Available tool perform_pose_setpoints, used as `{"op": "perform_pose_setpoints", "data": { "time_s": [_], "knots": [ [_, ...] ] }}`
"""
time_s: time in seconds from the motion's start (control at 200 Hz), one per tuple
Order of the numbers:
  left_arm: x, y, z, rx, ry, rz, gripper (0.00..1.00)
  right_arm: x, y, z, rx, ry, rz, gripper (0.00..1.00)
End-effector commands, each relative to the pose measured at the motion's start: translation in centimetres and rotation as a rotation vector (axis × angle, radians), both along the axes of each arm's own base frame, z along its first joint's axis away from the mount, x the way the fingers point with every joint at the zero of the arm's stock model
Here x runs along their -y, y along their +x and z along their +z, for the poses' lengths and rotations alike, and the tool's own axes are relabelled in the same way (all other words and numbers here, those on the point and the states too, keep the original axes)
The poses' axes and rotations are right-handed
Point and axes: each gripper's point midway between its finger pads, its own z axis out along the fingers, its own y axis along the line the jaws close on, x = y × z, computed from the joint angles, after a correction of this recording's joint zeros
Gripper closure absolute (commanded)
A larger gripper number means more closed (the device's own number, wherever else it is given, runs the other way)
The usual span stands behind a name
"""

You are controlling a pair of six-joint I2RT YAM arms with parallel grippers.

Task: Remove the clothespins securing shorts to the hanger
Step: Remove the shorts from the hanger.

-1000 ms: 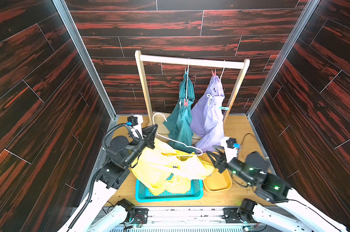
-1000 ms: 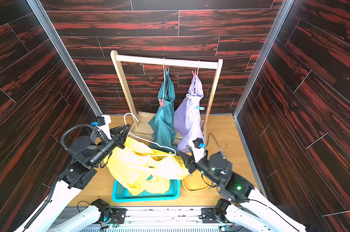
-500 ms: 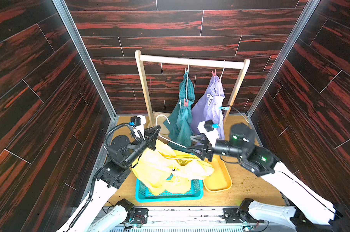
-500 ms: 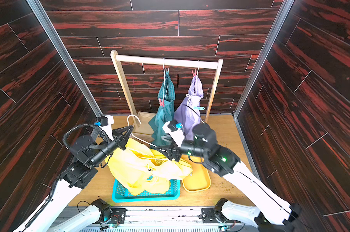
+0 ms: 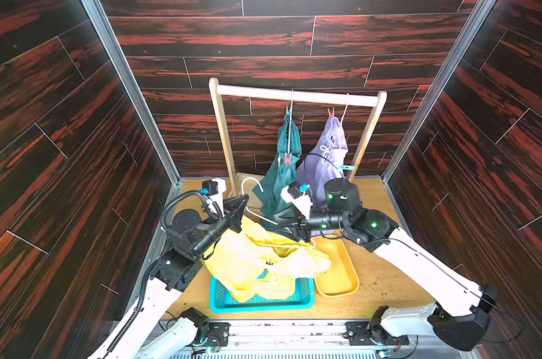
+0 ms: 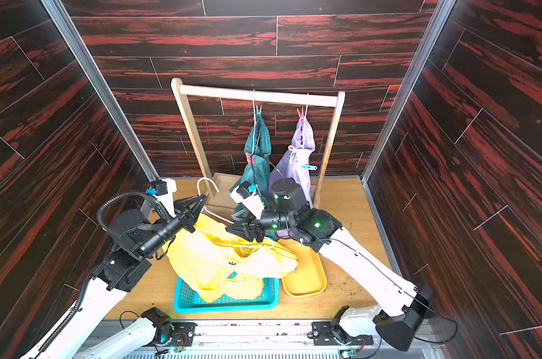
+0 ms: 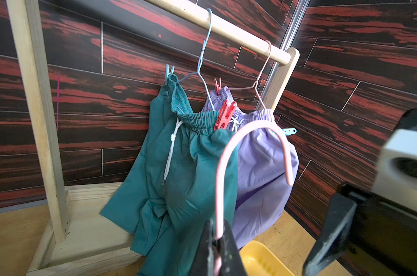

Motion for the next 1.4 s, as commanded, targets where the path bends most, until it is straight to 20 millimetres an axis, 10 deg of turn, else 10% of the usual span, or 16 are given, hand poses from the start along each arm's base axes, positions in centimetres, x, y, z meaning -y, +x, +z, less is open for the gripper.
{"op": "perform_pose_setpoints", "data": {
  "time_s": [0.0, 0.471, 0.676, 0.977, 1.398],
  "knots": [
    [-0.4, -0.7, 2.6, 0.091, -0.020, 0.001, 1.00, -0.2, 1.1, -0.9, 0.017, -0.019, -0.035, 0.51],
    [-0.5, -0.6, 2.7, 0.094, -0.025, 0.010, 1.00, -1.1, 1.7, -3.4, -0.027, -0.042, -0.032, 0.55],
    [-0.5, -0.5, 2.7, 0.090, -0.031, 0.013, 1.00, -1.4, 1.2, -3.8, -0.051, -0.026, 0.000, 1.00],
    [-2.3, -0.2, 0.3, -0.011, 0.029, 0.114, 0.22, -0.7, 0.7, -5.3, -0.052, -0.029, -0.009, 1.00],
    [-13.4, -4.7, -6.5, -0.314, 0.097, 0.597, 0.17, -0.5, 0.6, -7.3, -0.056, 0.022, -0.034, 1.00]
  ]
}}
